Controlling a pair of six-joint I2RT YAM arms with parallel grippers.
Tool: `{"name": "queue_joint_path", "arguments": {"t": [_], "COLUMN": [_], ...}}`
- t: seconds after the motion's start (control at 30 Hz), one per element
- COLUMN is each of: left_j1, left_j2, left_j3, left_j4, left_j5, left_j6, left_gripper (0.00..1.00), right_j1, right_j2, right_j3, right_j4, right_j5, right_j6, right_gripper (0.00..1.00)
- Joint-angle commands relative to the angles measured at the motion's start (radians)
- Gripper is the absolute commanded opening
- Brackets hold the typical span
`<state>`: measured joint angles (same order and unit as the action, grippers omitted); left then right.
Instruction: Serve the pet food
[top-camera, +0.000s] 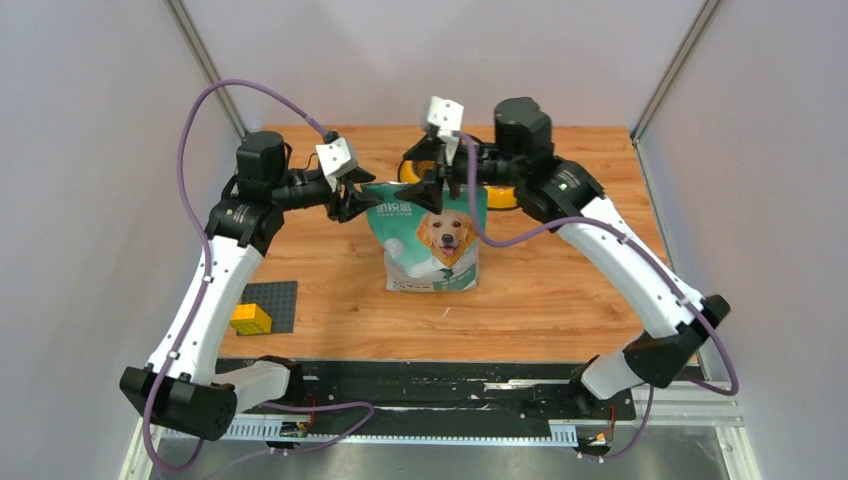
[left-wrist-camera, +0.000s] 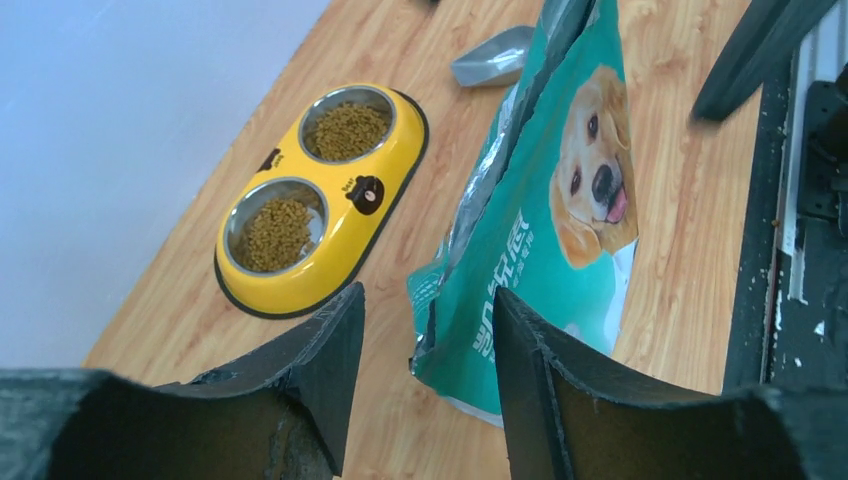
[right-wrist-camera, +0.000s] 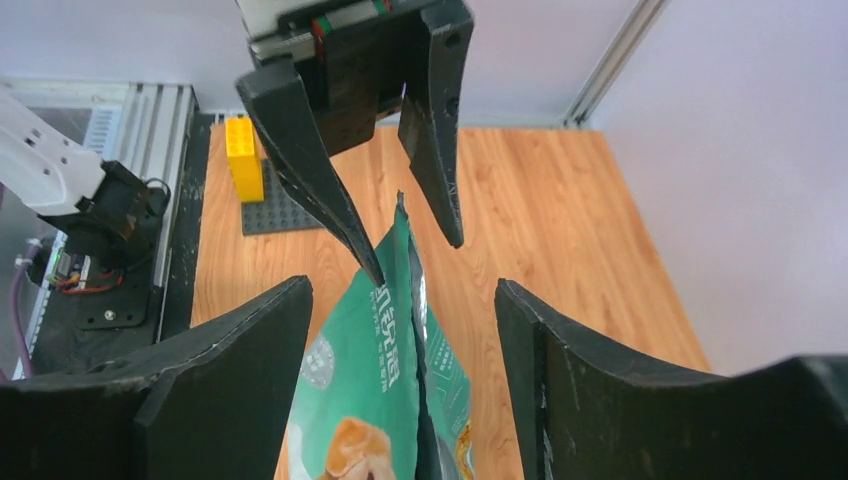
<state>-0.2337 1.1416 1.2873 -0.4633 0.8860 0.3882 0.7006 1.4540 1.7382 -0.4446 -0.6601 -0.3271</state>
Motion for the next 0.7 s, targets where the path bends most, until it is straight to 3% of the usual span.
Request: {"name": "queue_joint_path", "arguments": {"t": [0.0,0.1,0.33,0.5,0.67], "left_j1": [0.010,0.021,0.047,0.050,0.050], "left_j2": [0.055,0.076,0.070,0.050,0.055], "left_j3": [0.101,0.113,0.112,0.095,0.101], "left_j4": [-0.184,-0.183,-0.199,-0.212,-0.243], "left_j5": [0.066,0.099,0.185,0.260,0.279], "left_j6": [0.117,0.104,0.151,0.226,0.284], "left_gripper": [0.55,0.43,0.23,0.16,0.11], "right_j1": [0.073,0.109,0.141,0.145,0.149], "right_j2": [0.103,0.157,0.226,0.230,0.216], "right_j3": [0.116,0.159,0.243,0.256,0.240], "right_j4": [-0.161,-0.193,-0.286,-0.332,-0.356], "right_j5": [0.145,0.193,0.223,0.228,0.232], "right_j6": [-0.129,-0.171,-0.255,-0.330,-0.422], "right_gripper": [0.69,0.64,0.34,0.25,0.24]}}
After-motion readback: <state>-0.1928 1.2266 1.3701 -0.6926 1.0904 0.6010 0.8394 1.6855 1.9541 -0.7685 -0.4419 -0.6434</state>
